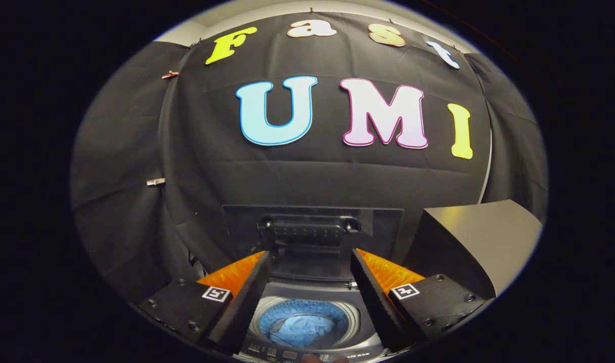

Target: Put the clothes into the washing machine and then close the washing machine lid.

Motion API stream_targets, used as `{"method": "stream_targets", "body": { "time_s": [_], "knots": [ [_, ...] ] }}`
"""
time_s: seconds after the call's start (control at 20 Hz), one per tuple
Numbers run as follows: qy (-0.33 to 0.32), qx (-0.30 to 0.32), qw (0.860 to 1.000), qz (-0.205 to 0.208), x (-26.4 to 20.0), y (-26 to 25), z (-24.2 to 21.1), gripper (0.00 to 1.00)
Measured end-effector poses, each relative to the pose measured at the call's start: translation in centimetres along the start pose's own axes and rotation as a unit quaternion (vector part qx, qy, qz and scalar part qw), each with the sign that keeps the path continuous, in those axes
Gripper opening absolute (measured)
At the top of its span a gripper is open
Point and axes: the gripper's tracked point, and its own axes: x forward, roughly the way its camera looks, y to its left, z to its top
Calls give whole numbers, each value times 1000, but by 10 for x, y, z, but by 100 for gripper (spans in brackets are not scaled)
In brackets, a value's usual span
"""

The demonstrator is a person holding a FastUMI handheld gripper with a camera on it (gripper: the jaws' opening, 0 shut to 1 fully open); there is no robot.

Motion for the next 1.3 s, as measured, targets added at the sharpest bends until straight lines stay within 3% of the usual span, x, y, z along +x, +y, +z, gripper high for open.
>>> {"method": "stream_targets", "body": {
  "time_s": [0.3,0.45,0.75,0.9,1.0,1.3],
  "knots": [
    [5,-5,1000,1,83,13,26,100],
    [-23,-11,1000,-5,106,19,53,100],
    [-3,-24,999,-36,162,8,53,100],
    [28,-4,999,-43,172,-5,35,100],
    [29,30,999,-23,167,-3,31,100],
    [13,10,1000,-9,130,0,21,100]
  ]
}}
